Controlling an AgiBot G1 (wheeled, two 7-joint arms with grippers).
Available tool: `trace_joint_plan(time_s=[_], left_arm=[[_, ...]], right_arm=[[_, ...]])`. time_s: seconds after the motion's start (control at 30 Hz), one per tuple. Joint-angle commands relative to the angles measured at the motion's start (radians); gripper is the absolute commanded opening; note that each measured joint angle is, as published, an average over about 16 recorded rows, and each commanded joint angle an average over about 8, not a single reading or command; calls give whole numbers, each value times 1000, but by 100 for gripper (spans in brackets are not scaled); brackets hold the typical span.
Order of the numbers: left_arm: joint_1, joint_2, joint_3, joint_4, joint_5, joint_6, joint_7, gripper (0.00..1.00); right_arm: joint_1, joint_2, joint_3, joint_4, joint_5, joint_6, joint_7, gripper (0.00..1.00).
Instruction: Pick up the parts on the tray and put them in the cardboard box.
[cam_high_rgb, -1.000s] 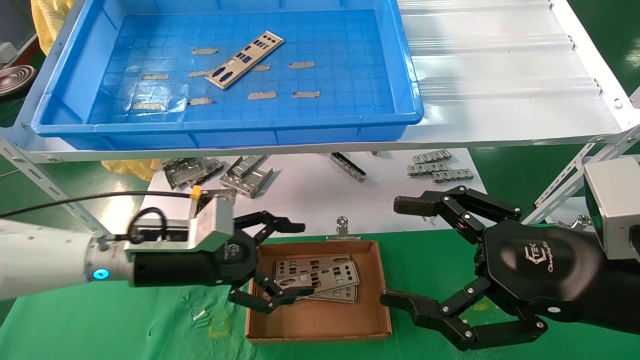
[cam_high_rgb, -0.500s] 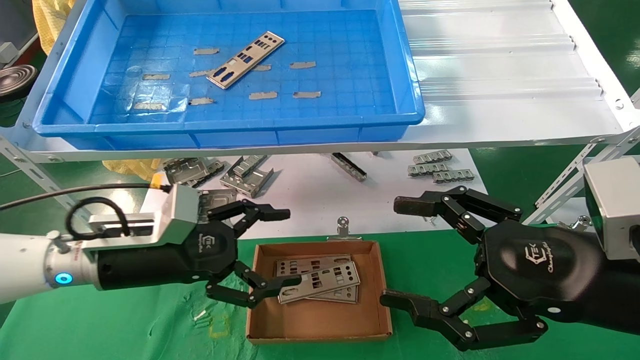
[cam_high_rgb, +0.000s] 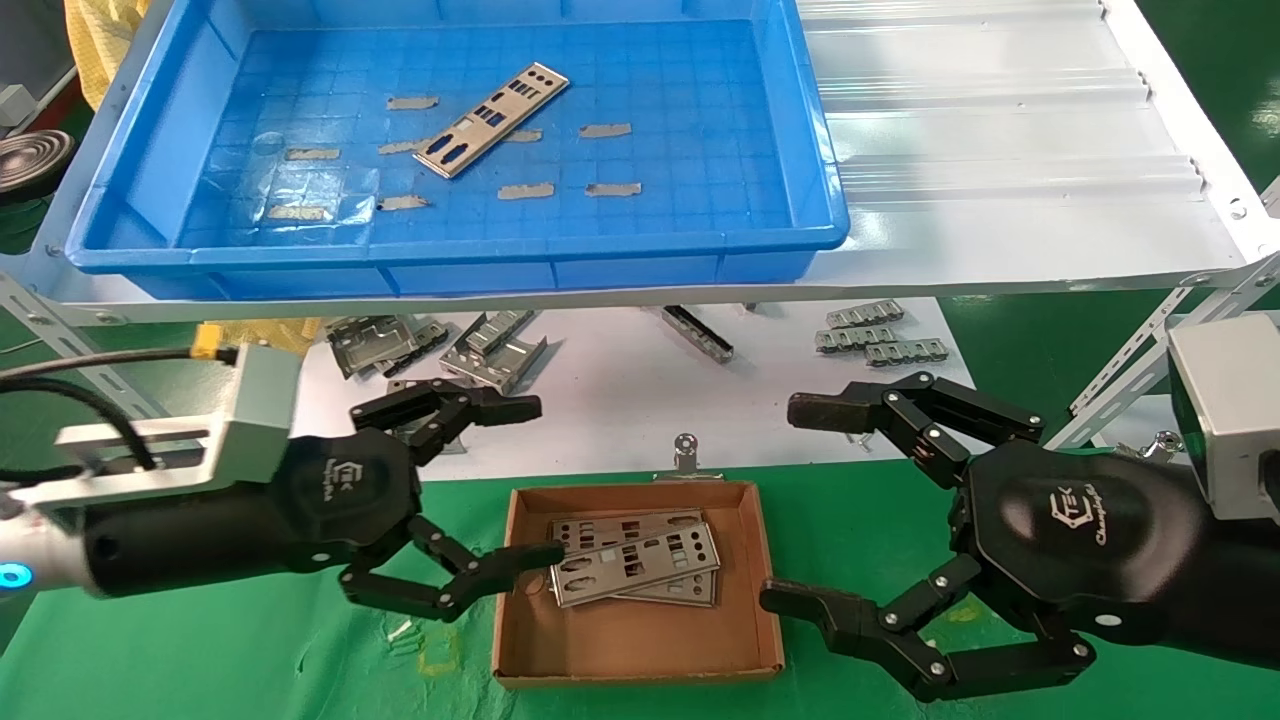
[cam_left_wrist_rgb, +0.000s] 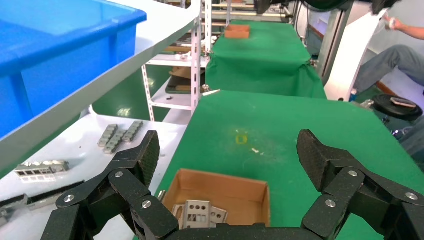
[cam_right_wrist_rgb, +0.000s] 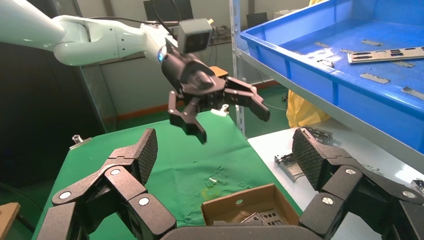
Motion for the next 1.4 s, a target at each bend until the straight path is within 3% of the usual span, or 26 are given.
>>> trace_joint_plan(time_s=[0.03, 0.9, 1.4], left_arm=[[16, -17, -17, -37, -8, -3, -23, 100], [211, -237, -231, -501, -107, -46, -315, 100], [219, -245, -239, -518, -113, -49, -323, 100]], right_arm=[[0, 0, 0, 0, 0, 0, 0, 100], [0, 0, 0, 0, 0, 0, 0, 100], [0, 0, 0, 0, 0, 0, 0, 100]])
